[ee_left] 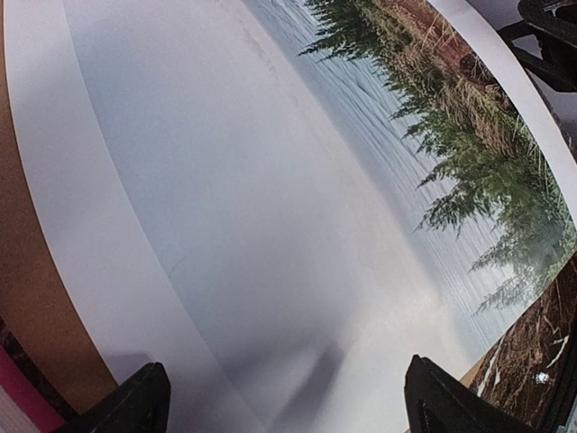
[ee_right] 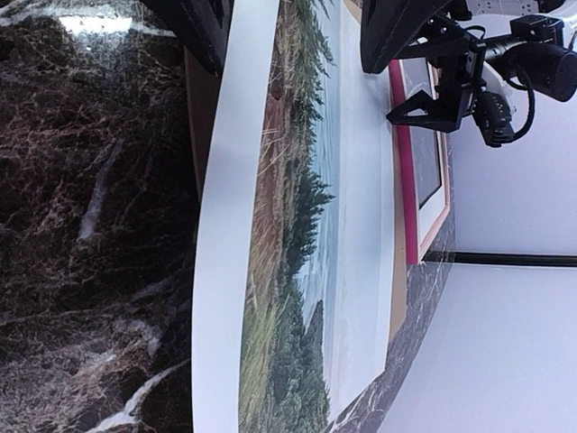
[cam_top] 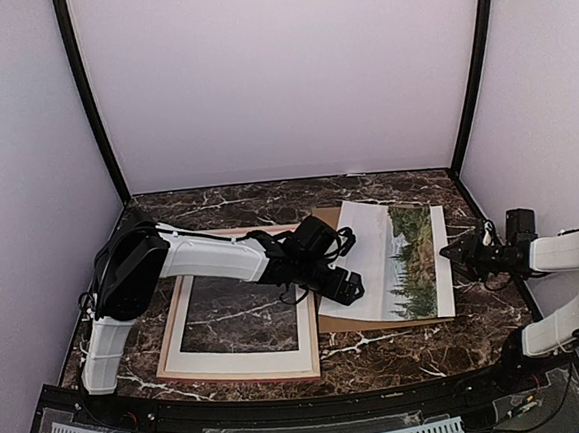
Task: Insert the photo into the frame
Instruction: Pick up the photo from the backboard.
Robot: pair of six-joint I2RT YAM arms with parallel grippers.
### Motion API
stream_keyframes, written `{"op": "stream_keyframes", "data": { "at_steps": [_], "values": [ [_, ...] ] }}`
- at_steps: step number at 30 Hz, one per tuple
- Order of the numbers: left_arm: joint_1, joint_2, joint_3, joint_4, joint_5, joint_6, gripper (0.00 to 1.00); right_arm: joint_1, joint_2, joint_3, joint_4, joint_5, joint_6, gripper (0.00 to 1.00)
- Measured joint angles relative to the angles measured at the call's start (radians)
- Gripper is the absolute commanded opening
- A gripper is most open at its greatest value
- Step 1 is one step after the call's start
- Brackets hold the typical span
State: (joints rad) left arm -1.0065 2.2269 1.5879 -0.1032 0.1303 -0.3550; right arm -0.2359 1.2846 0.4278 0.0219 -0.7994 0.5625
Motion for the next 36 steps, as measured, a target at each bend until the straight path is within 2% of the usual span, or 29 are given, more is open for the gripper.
{"op": "stream_keyframes", "data": {
  "at_steps": [18,25,30,34,36],
  "values": [
    [0.0,0.0,0.0,0.0,0.0,0.0,0.93,-0.001,0.079,0.0,0.053,-0.029,0.013,0.34],
    [0.0,0.0,0.0,0.0,0.001,0.0,0.93,0.039,0.124,0.027,0.042,-0.014,-0.007,0.26],
    [0.0,0.0,0.0,0.0,0.001,0.0,0.93,0.066,0.151,0.056,0.033,-0.011,-0.02,0.14],
    [0.0,0.0,0.0,0.0,0.002,0.001,0.95,0.071,0.149,0.087,-0.003,-0.003,-0.032,0.0],
    [0.0,-0.002,0.0,0.0,0.003,0.003,0.96,0.071,0.133,0.106,-0.036,0.006,-0.041,0.0]
  ]
}}
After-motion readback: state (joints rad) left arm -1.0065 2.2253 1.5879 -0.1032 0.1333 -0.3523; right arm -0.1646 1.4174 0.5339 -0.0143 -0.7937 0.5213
